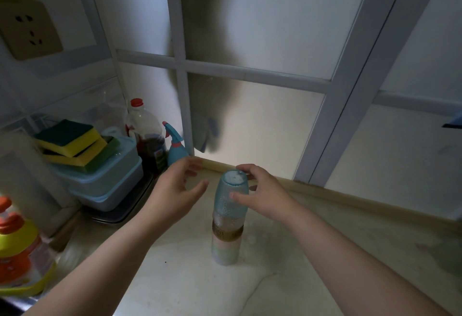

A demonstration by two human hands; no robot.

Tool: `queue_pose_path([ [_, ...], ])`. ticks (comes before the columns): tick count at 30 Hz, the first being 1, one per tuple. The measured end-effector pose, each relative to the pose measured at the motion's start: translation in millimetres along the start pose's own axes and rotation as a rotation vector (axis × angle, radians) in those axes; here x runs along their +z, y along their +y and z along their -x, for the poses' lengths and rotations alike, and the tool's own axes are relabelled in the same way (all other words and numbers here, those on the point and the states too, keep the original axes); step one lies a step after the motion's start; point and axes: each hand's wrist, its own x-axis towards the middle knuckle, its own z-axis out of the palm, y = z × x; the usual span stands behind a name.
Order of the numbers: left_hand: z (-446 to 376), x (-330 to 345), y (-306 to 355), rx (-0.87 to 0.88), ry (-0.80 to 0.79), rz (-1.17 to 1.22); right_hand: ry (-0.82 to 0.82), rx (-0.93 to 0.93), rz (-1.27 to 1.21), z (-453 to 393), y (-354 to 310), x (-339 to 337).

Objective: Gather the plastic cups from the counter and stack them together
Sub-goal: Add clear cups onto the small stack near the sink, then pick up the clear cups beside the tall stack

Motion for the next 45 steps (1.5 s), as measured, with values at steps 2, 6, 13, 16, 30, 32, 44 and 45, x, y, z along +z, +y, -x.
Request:
queue_pose_path([
  [2,-0.8,0.7,10.2,0.03,0.006,0.022,0.026,-0.009,0.035,3.9,1.5,-3.0],
  [6,-0.8,4.8,31.6,0.117,0.027,0.042,0.142,-0.036,0.045,15.4,5.6,-13.0],
  [13,13.5,49.1,74.8,0.274,-0.159,0.012,0.266,0.024,0.058,69.9,24.7,-47.7],
  [16,31.2,79.2,90.0,0.349,-0.226,-0.038,0.306,0.062,0.075,110.5,36.5,-66.3],
  [30,226.5,207.2,221.9,0.463,-0.515,-0.039,0.449,0.241,0.109,396.9,102.4,-159.6],
  [32,256.1,229.3,243.0,0.496,-0.543,-0.014,0.494,0.29,0.076,438.9,115.2,-177.7],
  [44,308.3,335.6,321.7,0.557,-0.701,0.045,0.64,0.465,0.142,533.1,188.2,-255.4],
  [45,305.9,346.1,324.8,0.563,-0.709,0.051,0.641,0.481,0.146,530.6,195.2,-263.0],
])
